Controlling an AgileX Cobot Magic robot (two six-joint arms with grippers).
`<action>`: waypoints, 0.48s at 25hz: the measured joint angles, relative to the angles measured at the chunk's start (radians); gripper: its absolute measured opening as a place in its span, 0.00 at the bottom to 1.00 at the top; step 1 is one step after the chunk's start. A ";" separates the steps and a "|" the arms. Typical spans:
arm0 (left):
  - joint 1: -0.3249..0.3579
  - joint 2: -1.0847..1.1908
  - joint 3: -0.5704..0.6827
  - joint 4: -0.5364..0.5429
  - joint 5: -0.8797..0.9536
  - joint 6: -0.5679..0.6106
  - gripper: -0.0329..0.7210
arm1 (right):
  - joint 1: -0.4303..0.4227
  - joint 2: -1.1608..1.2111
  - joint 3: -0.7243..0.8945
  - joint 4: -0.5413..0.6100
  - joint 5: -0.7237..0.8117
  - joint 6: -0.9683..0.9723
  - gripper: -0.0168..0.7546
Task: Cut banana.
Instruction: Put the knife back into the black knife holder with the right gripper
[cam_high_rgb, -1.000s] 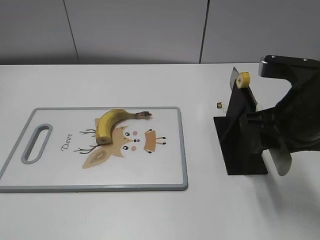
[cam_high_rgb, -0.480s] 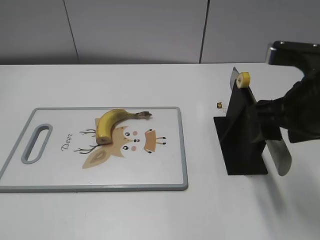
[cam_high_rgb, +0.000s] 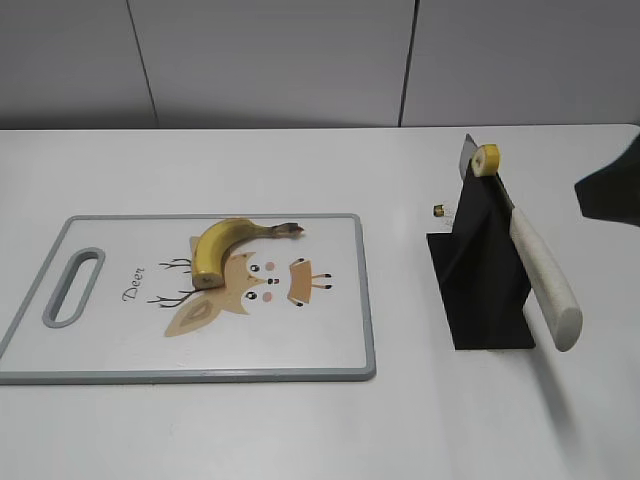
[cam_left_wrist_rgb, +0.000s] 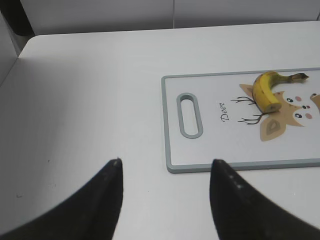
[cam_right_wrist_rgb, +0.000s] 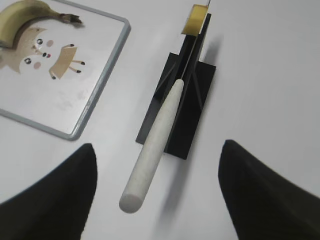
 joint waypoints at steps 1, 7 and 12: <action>0.000 0.000 0.000 0.000 0.000 0.000 0.76 | 0.000 -0.028 0.010 0.012 0.010 -0.036 0.76; 0.000 0.000 0.000 0.000 0.000 0.000 0.76 | 0.000 -0.230 0.142 0.079 0.039 -0.195 0.76; 0.000 0.000 0.000 0.001 0.000 0.000 0.76 | 0.000 -0.451 0.266 0.082 0.043 -0.224 0.76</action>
